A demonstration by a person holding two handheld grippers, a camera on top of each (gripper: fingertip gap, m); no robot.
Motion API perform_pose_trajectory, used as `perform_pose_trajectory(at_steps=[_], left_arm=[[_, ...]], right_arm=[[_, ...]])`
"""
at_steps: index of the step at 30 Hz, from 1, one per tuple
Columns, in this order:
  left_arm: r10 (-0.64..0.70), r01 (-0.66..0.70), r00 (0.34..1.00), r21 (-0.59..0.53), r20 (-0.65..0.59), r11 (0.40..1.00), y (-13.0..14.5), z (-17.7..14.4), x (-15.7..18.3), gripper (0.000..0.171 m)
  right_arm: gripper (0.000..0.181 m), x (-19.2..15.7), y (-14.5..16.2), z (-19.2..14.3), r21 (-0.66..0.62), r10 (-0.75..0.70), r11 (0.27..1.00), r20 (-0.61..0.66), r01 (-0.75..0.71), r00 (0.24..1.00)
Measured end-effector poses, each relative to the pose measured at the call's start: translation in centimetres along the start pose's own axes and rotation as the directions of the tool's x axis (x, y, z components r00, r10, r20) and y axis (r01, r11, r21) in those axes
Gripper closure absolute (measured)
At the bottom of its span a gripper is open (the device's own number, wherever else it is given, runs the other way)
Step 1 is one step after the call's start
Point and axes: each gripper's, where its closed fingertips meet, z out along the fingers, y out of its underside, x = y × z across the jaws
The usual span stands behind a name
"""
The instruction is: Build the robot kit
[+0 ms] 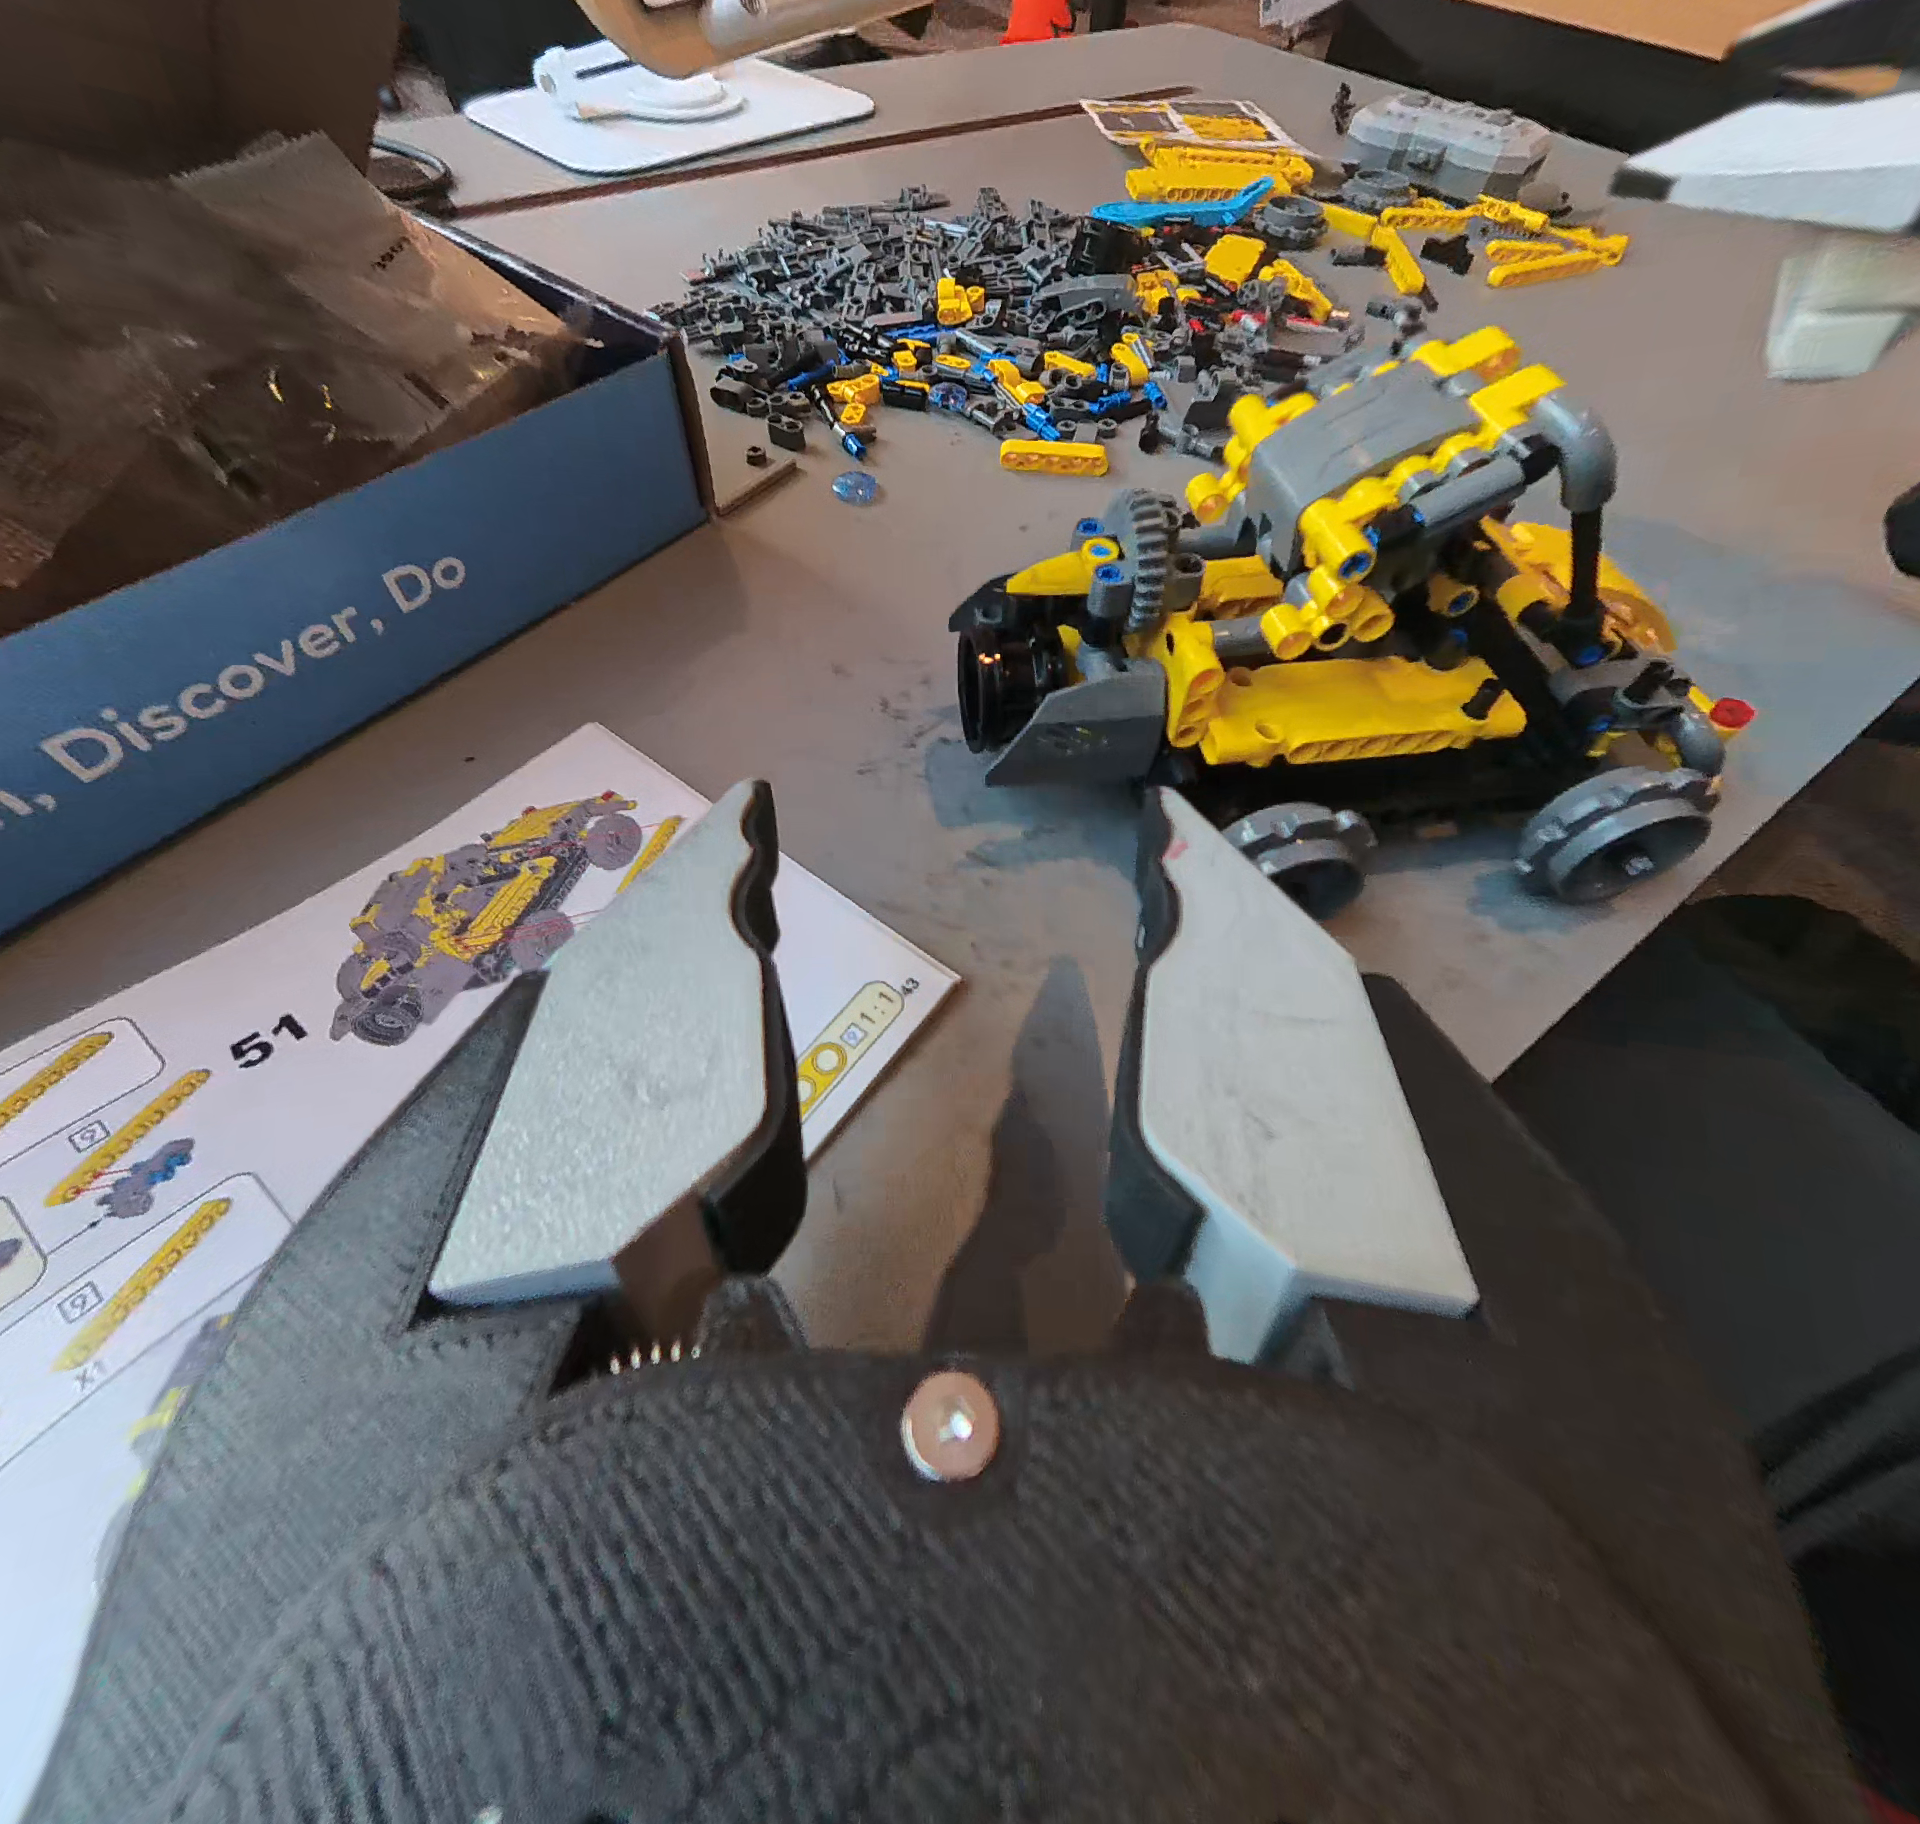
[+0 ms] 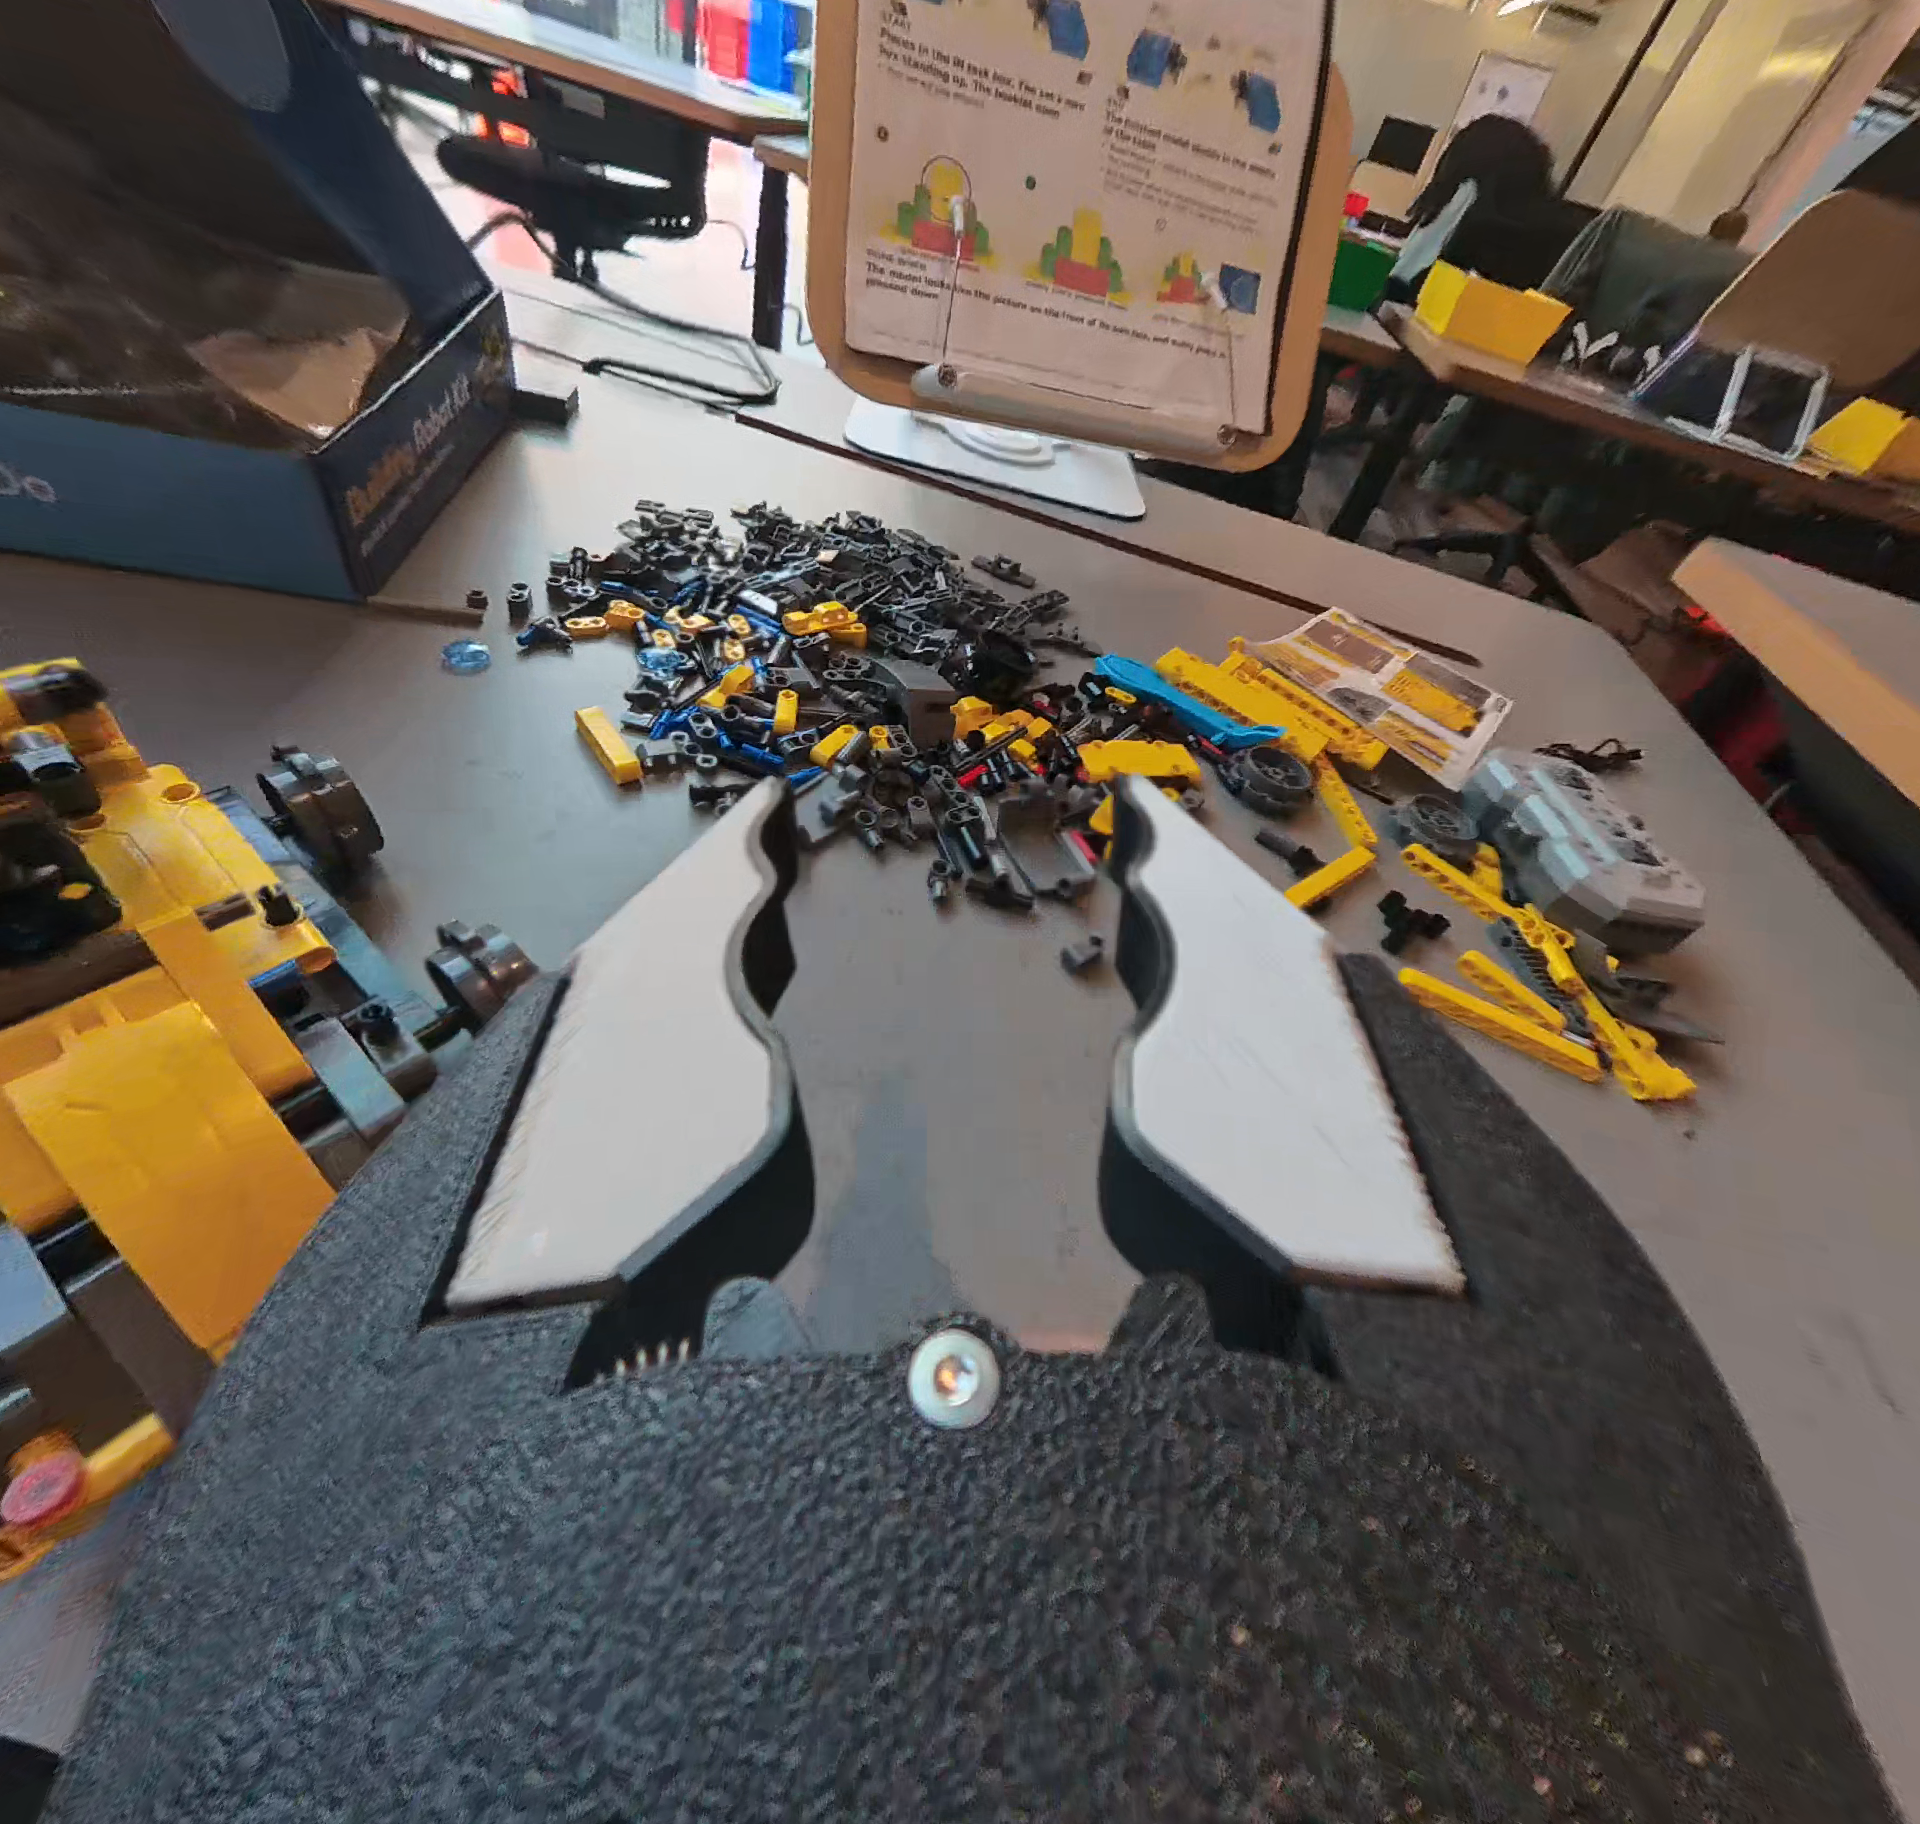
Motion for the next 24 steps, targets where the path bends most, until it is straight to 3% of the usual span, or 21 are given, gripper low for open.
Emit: perform_pose_trajectory(at_steps=[3,5,8,14,18,24], left_arm=[[0.031,-0.031,0.999,0.019,-0.014,0.999,-0.1,-0.2,0.4,0.105],[0.045,-0.044,0.999,0.033,-0.01,0.998,0.0,-0.3,0.3,0.107],[0.052,-0.051,0.998,0.047,-0.022,0.998,0.0,-0.4,0.5,0.108],[0.006,-0.003,0.998,0.046,-0.066,0.999,0.0,-0.4,0.5,0.115],[0.005,-0.002,0.997,0.04,-0.081,0.999,0.1,-0.4,0.6,0.118],[0.042,-0.04,0.997,0.033,-0.066,0.999,0.3,-0.3,0.8,0.123]], right_arm=[[0.118,-1.6,1.0,2.4,-0.106,0.012,0.994,0.095,-0.002,0.995],[0.124,-1.8,1.6,3.6,-0.123,0.013,0.992,0.106,0.0,0.994],[0.167,-1.9,2.2,4.3,-0.052,-0.041,0.998,0.105,0.046,0.994],[0.151,-2.7,3.1,5.0,-0.106,-0.124,0.985,0.113,0.136,0.986],[0.163,-3.1,2.8,4.8,-0.079,-0.162,0.982,0.114,0.171,0.98],[0.163,-3.0,2.4,4.5,-0.049,-0.135,0.989,0.121,0.142,0.983]])
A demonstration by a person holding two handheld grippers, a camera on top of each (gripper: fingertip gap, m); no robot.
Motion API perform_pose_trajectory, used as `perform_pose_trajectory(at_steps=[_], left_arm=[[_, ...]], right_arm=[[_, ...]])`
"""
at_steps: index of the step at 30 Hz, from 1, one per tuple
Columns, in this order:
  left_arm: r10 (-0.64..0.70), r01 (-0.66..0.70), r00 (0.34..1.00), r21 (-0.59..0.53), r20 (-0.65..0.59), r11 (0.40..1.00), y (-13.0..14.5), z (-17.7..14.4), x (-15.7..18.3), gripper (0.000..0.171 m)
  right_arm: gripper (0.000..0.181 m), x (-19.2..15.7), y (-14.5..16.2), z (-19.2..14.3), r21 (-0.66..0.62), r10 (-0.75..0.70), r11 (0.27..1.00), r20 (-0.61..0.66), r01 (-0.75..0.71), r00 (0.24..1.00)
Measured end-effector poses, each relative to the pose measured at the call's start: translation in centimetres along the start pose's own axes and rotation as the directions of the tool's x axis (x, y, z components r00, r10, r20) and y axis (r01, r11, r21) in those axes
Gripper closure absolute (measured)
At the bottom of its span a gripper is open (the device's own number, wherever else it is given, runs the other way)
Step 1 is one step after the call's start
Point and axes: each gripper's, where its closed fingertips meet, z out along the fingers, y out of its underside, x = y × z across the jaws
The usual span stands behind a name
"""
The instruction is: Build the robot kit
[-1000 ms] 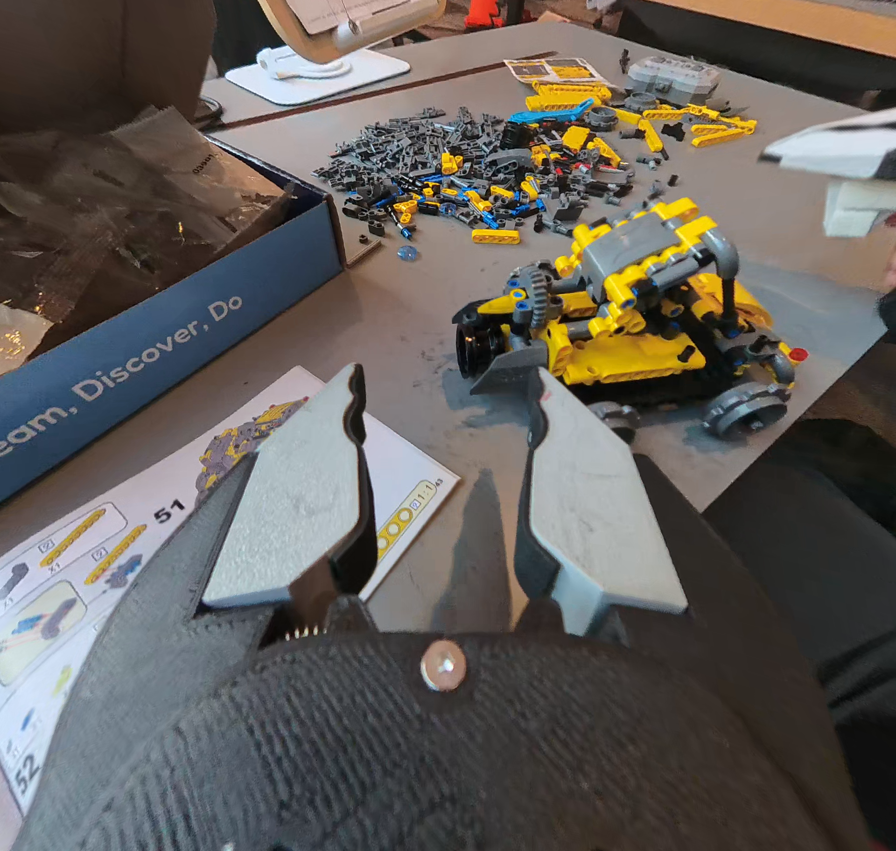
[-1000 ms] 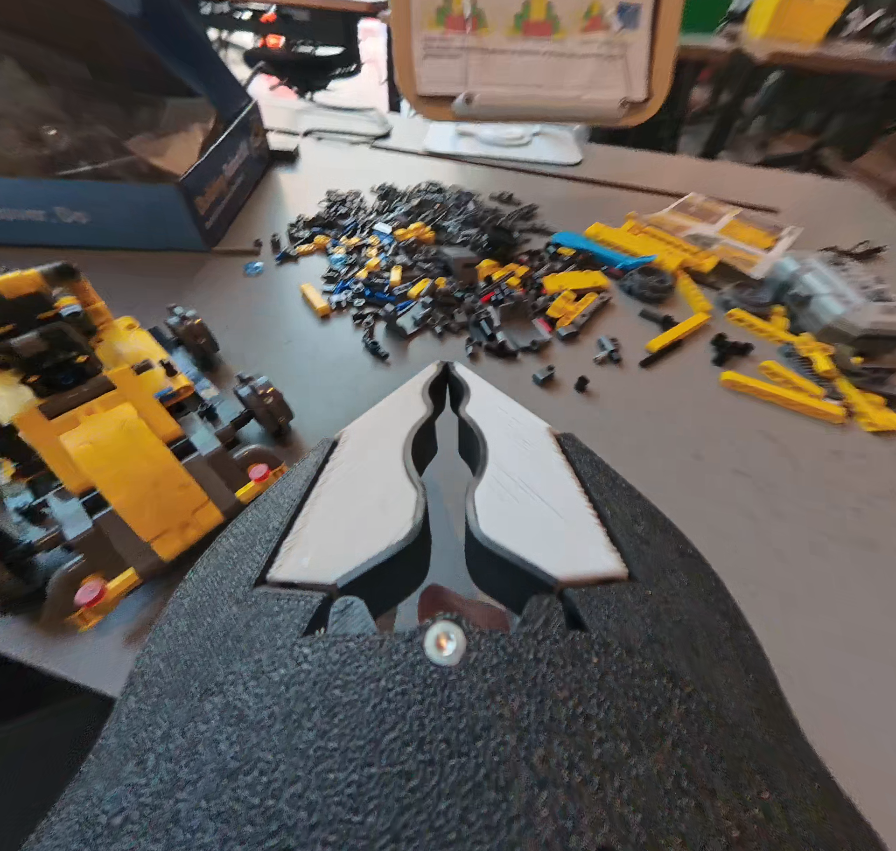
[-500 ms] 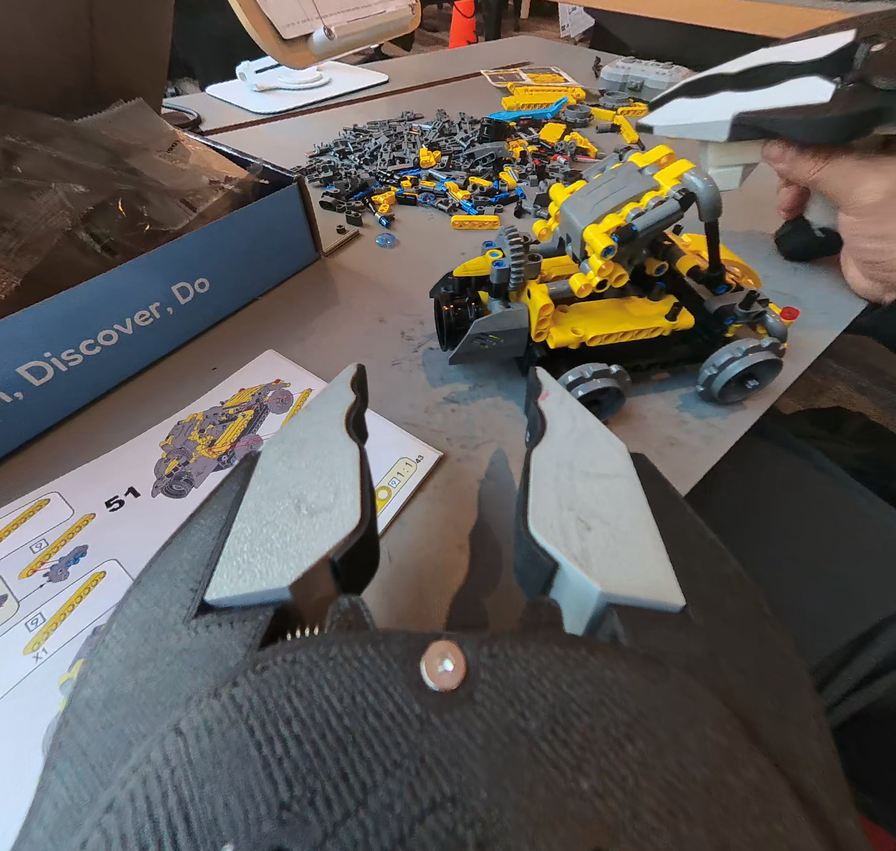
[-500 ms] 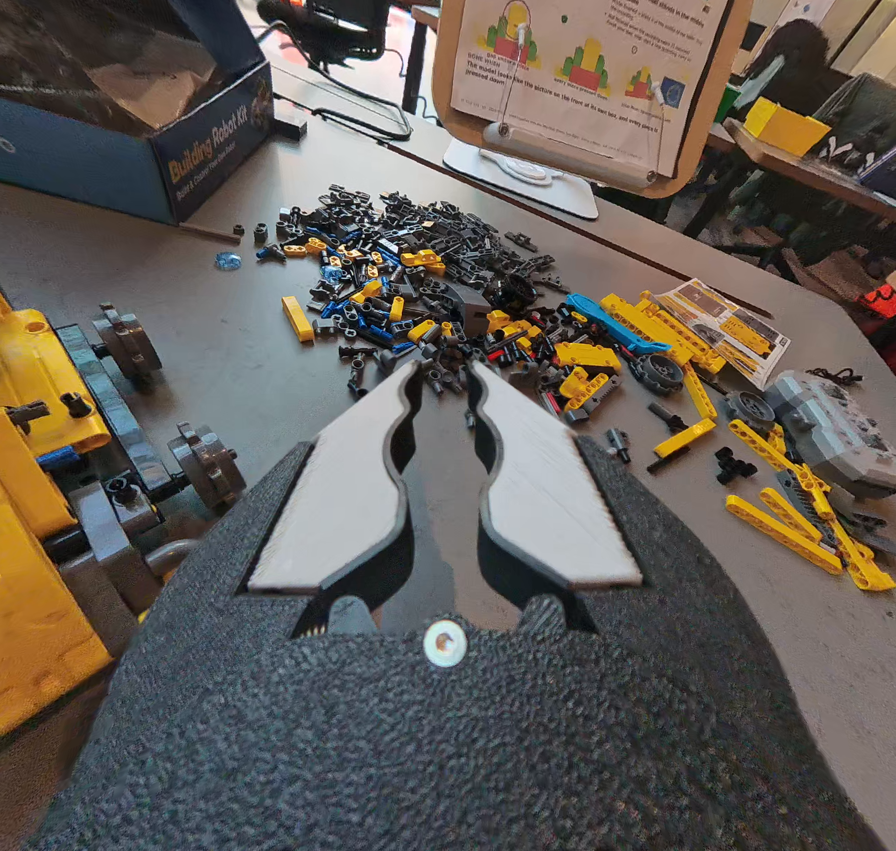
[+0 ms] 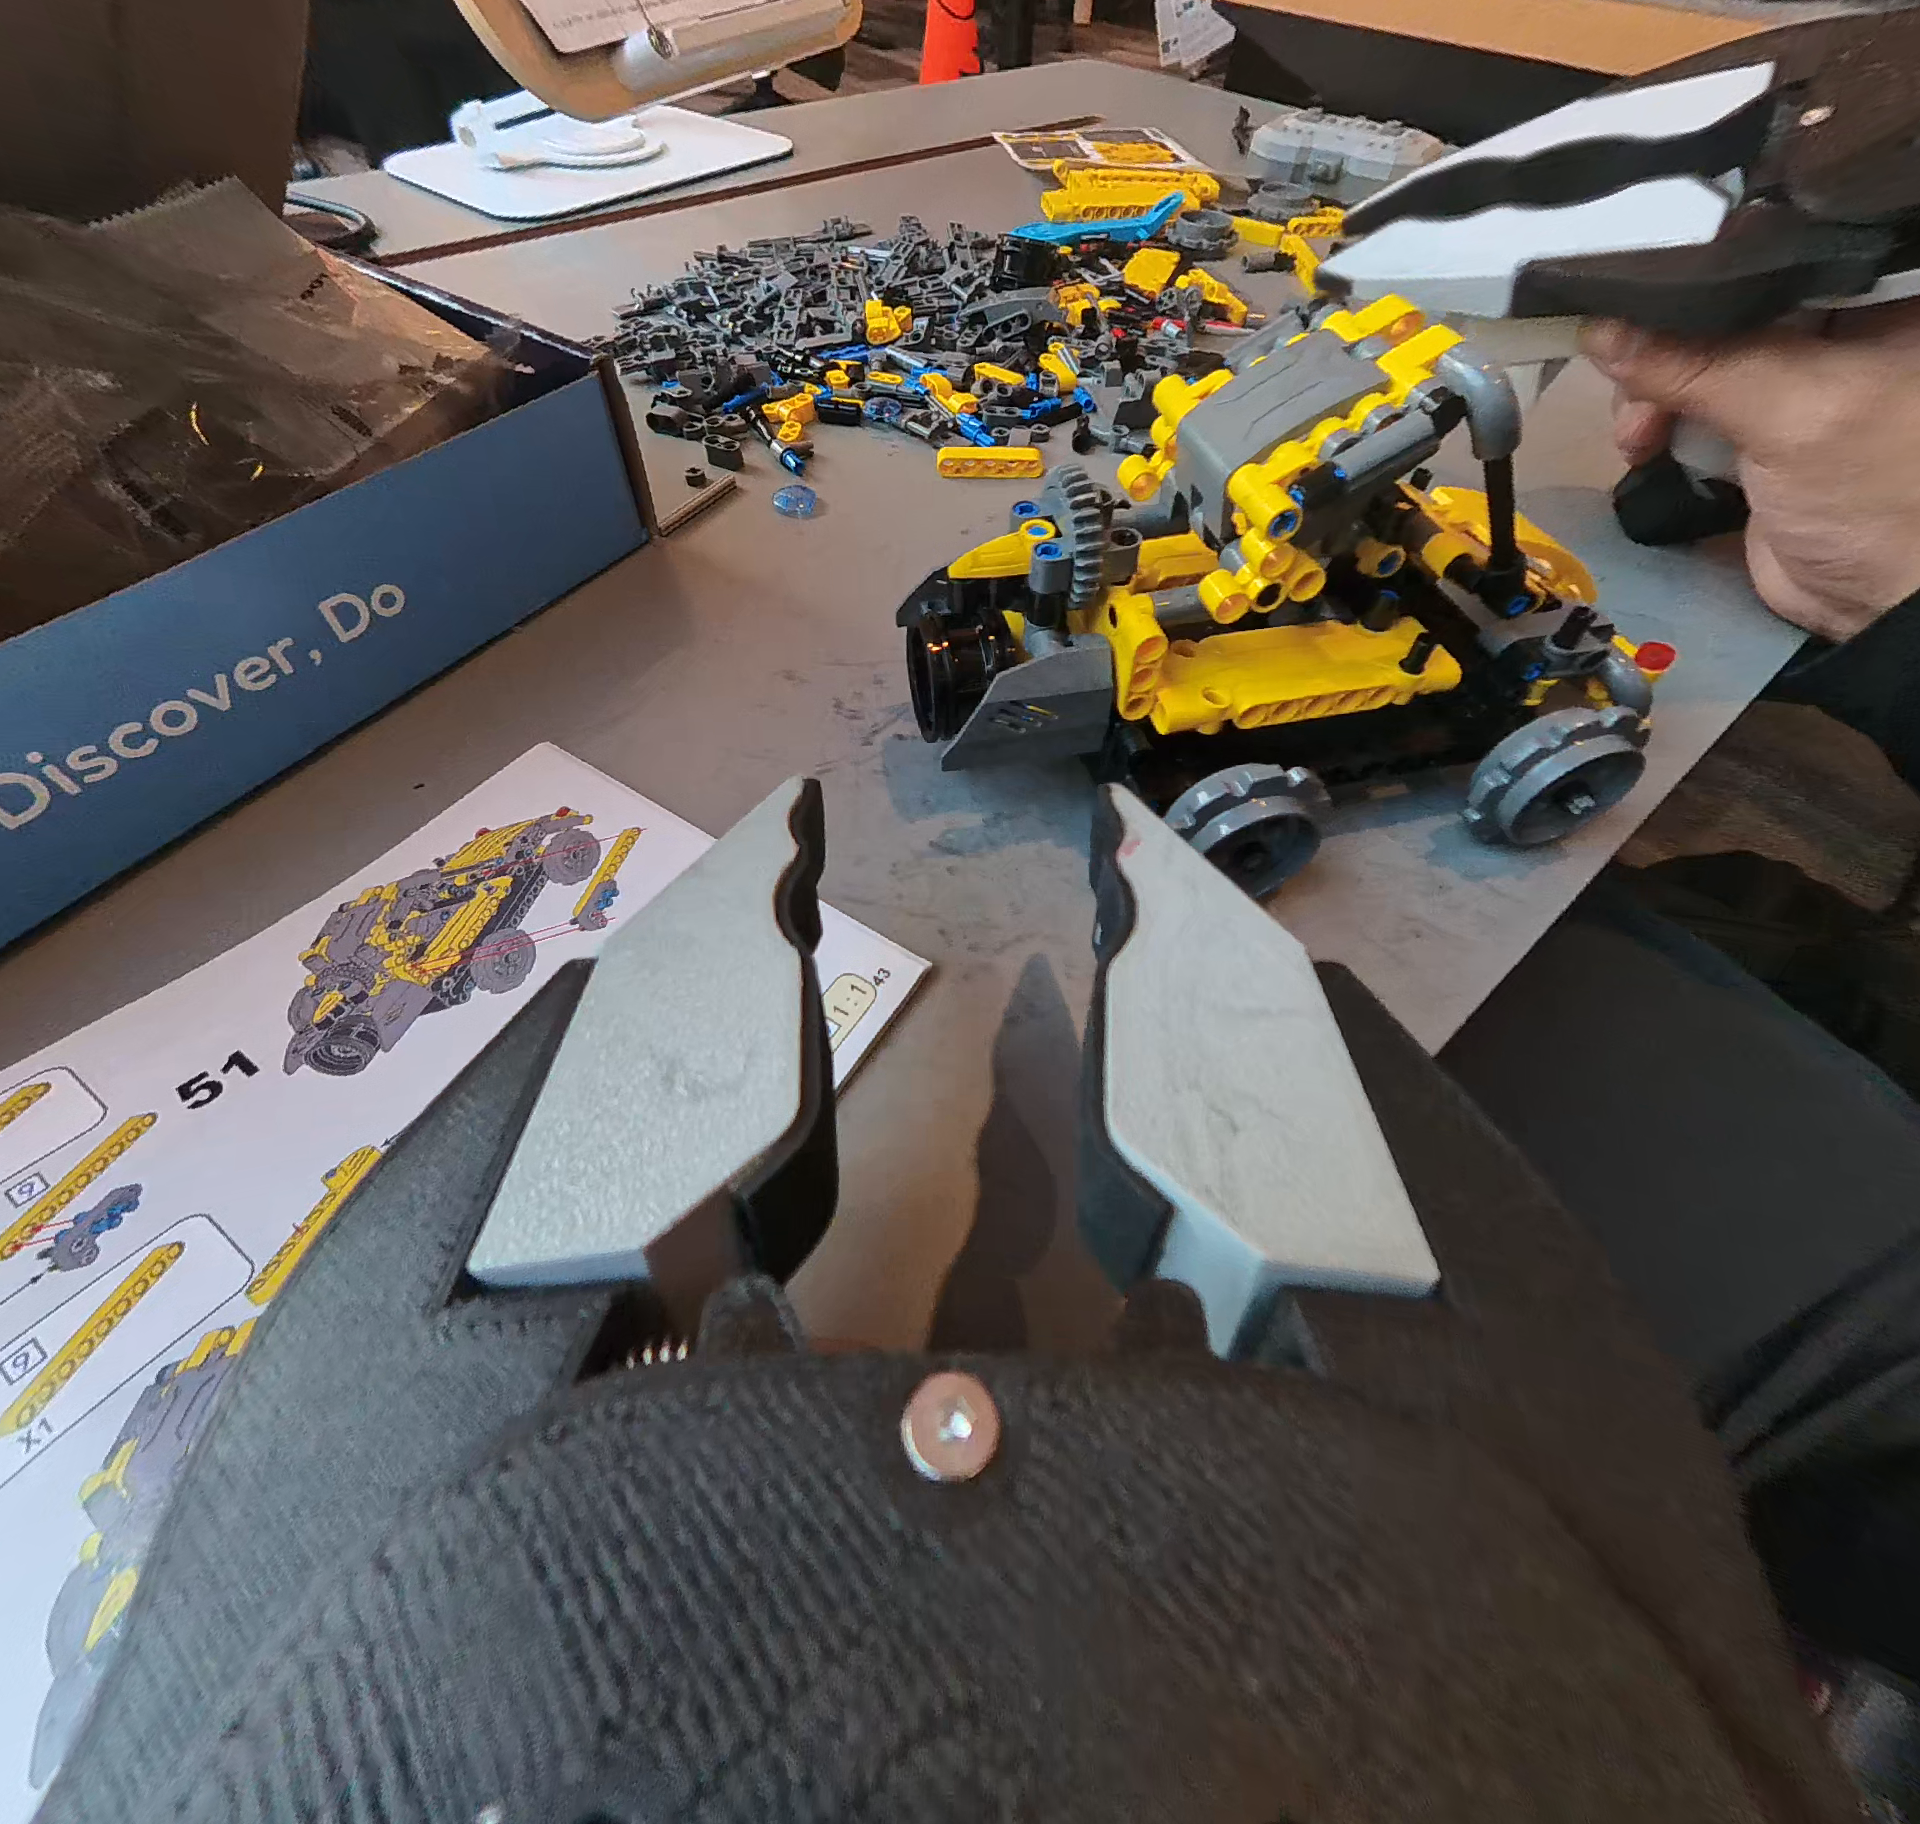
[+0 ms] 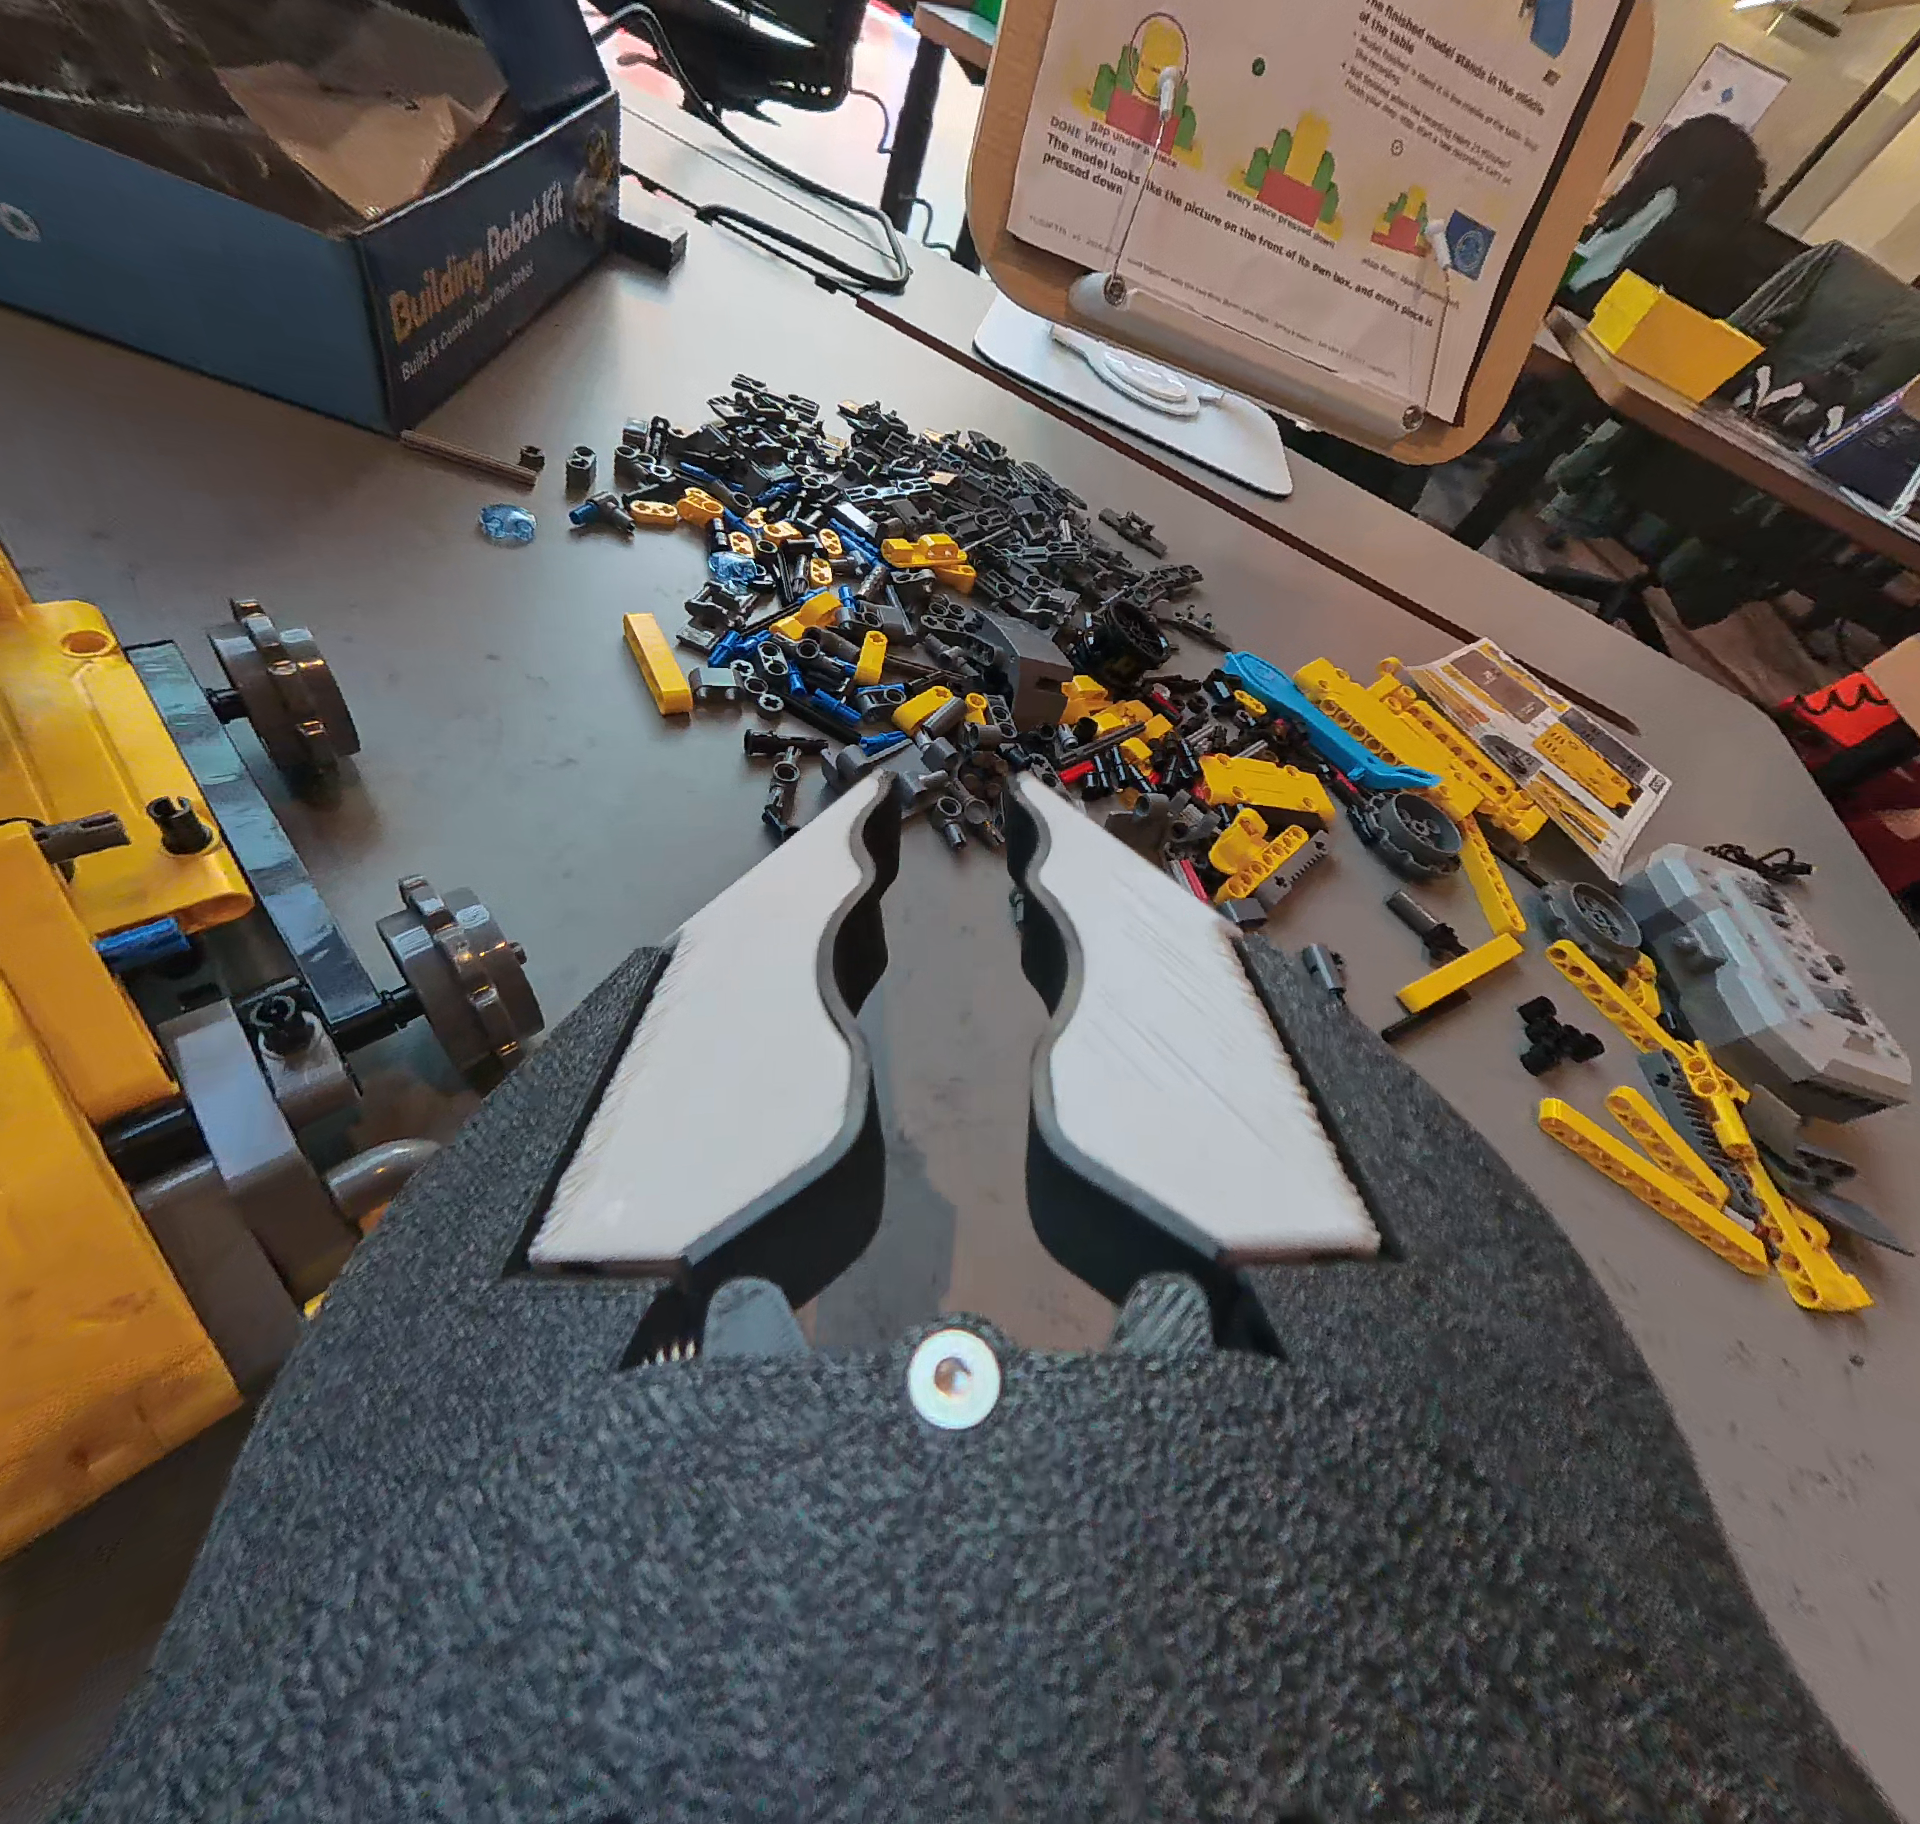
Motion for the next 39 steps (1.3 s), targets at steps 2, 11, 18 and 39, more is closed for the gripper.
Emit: perform_pose_trajectory(at_steps=[2,11,18,39], left_arm=[[0.001,-0.001,1.0,-0.013,0.006,1.0,0.1,0.1,-0.1,0.123],[-0.019,0.019,1.0,-0.024,-0.004,1.0,0.3,0.2,-0.1,0.125],[-0.003,0.003,1.0,-0.017,-0.006,1.0,0.3,0.1,0.0,0.126],[-0.022,0.022,0.999,-0.02,-0.028,1.0,0.3,0.1,0.1,0.126]], right_arm=[[0.166,0.0,-0.3,-0.2,0.022,0.012,1.0,0.004,-0.012,1.0],[0.158,-0.2,-0.3,-0.3,0.03,0.035,0.999,0.04,-0.036,0.999],[0.173,-0.8,-0.3,-0.4,0.029,-0.009,1.0,0.049,0.008,0.999],[0.176,-1.8,0.0,-0.6,0.002,0.081,0.997,0.2,-0.083,0.976]])
